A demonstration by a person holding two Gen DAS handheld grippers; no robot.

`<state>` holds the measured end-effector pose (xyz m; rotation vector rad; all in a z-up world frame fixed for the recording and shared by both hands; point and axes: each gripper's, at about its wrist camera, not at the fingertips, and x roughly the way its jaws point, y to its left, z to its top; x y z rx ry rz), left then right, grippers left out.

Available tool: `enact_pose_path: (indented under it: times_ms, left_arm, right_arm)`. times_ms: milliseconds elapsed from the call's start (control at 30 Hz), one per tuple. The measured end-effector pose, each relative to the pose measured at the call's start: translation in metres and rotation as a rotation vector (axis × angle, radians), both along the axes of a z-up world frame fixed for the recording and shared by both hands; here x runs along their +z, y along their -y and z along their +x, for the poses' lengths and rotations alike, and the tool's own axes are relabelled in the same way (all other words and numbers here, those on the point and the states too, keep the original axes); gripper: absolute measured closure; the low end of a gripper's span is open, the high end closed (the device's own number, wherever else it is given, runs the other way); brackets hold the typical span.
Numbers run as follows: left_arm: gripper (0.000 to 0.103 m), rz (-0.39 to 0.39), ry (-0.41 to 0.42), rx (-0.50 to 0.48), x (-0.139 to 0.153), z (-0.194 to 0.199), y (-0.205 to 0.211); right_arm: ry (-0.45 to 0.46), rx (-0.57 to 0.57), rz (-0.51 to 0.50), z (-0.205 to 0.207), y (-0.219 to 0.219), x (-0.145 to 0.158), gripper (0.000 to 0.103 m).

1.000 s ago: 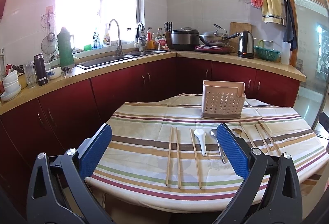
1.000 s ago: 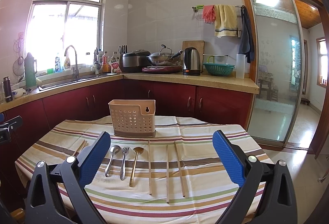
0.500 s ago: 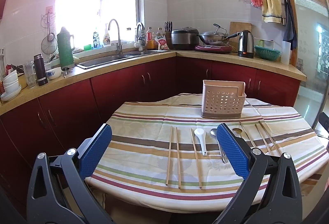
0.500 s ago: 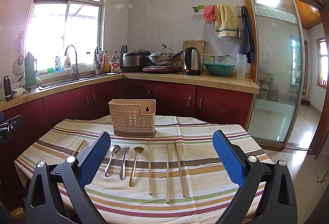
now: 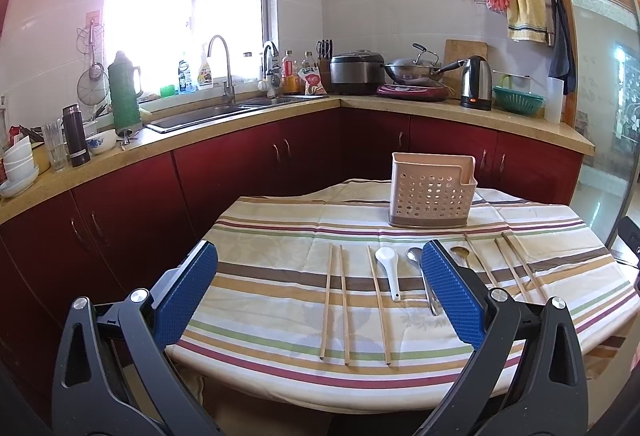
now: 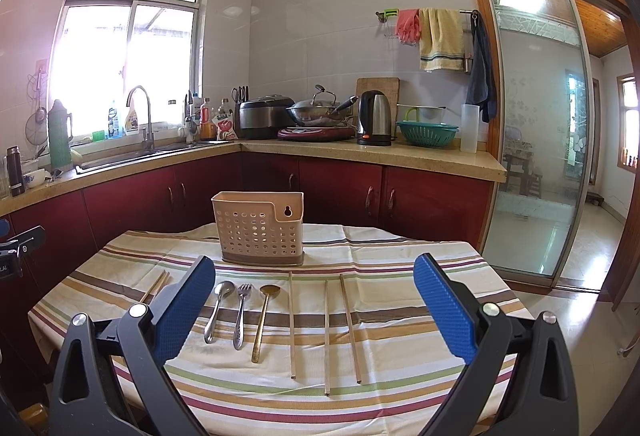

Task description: Organize utensils

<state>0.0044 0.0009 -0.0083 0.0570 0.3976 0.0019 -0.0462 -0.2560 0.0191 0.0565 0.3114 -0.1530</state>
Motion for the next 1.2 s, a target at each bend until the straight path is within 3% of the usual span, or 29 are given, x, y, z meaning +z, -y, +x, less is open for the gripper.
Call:
enact_pose_path:
  times_ms: [967,1200]
  left_arm:
    - [0.004,-0.006,0.007,-0.021,0.000,0.002,0.006]
    - [0.004,-0.007,-0.072,-0.047,-0.037,0.032,-0.002]
  right_arm:
    - [0.000,0.004,-0.010,0.004,-0.004,-0.006,0.006]
    - [-0.028,0.012,-0.005,0.020,0.006,-0.037,0.006]
